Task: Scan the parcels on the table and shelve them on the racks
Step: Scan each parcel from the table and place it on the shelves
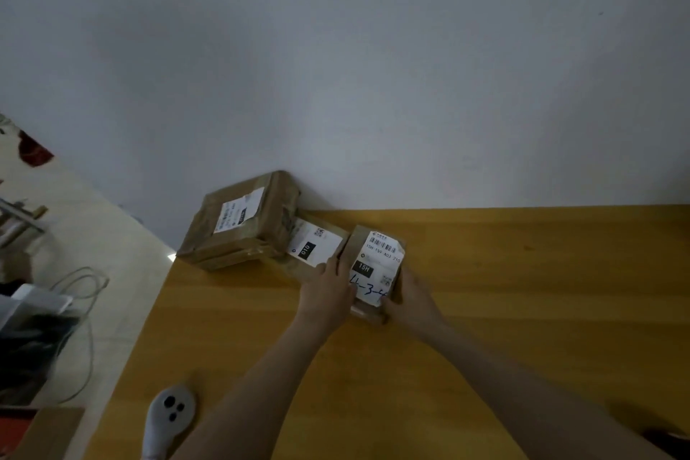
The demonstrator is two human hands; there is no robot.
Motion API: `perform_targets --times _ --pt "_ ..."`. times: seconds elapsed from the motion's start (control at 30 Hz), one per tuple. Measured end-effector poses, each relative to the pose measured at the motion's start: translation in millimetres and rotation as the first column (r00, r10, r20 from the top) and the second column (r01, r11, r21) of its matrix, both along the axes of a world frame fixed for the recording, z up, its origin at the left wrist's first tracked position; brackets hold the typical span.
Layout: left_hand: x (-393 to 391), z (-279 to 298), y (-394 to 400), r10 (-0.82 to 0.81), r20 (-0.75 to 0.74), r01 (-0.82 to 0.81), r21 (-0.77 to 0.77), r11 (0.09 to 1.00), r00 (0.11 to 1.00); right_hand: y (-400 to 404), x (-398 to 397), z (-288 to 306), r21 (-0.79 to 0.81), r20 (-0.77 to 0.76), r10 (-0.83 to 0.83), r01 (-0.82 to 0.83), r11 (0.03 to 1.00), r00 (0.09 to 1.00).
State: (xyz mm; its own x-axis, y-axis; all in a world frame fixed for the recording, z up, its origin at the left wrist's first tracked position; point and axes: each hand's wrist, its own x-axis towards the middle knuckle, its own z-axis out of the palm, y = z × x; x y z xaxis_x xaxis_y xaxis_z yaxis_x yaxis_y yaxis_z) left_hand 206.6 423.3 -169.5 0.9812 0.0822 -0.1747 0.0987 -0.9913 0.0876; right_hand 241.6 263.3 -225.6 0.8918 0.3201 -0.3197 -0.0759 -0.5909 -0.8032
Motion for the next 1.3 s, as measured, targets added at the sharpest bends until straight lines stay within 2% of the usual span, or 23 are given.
perform_targets --times 0.13,0.27,0.4,0.5,0.57,0.63,0.7,0.73,0.8,0.87,0.9,1.1,1.3 --pt "5.5 -11.6 -5.3 0.019 0.069 -0.012 -0.099 0.995 0.997 10.4 -2.9 2.0 0.217 -0.185 -0.141 0.180 0.960 0.973" --pt "4.6 -14.7 -11.6 0.117 0.076 -0.094 -0.255 0.962 0.990 8.2 -12.2 10.7 0.377 -0.388 -0.224 0.375 0.847 0.894" --pt "-5.2 -3.1 -26.6 0.171 0.155 -0.099 -0.389 0.916 0.973 -17.6 -26.6 33.8 0.481 -0.461 -0.263 0.488 0.728 0.848" --pt "-22.2 13.6 -51.9 0.181 0.213 -0.044 -0.527 0.849 0.960 -45.9 -37.9 55.5 0.533 -0.502 -0.332 0.588 0.609 0.799" --pt "-35.0 28.8 -71.6 0.172 0.226 -0.001 -0.602 0.799 0.959 -67.9 -44.9 70.0 0.572 -0.490 -0.344 0.593 0.566 0.801" --pt "-44.3 45.7 -89.9 0.182 0.217 0.018 -0.689 0.724 0.959 -91.3 -53.7 86.3 0.599 -0.459 -0.341 0.570 0.563 0.820" --pt "-50.2 61.0 -105.3 0.211 0.156 -0.001 -0.803 0.596 0.965 -115.0 -63.9 102.0 0.614 -0.448 -0.330 0.554 0.562 0.831" --pt "-53.1 68.0 -112.1 0.225 0.108 -0.024 -0.858 0.513 0.968 -127.2 -68.8 108.2 0.628 -0.440 -0.321 0.543 0.558 0.839" --pt "-58.6 82.8 -124.8 0.231 -0.044 -0.109 -0.954 0.278 0.972 -148.7 -80.1 123.6 0.644 -0.418 -0.308 0.518 0.563 0.855" --pt "-67.3 93.5 -137.7 0.179 -0.186 -0.205 -0.974 0.096 0.966 -167.7 -90.7 135.8 0.646 -0.404 -0.307 0.506 0.572 0.862" --pt "-72.6 98.3 -144.0 0.161 -0.213 -0.226 -0.972 0.062 0.964 -175.4 -95.8 142.2 0.639 -0.397 -0.315 0.506 0.580 0.862" --pt "-112.1 112.2 -184.2 0.163 -0.301 -0.306 -0.952 0.002 0.939 -219.4 -120.4 161.7 0.586 -0.303 -0.331 0.449 0.674 0.894" --pt "-152.3 117.1 -228.3 0.167 -0.348 -0.353 -0.936 0.001 0.922 -260.5 -148.1 171.3 0.570 -0.246 -0.294 0.383 0.727 0.924"
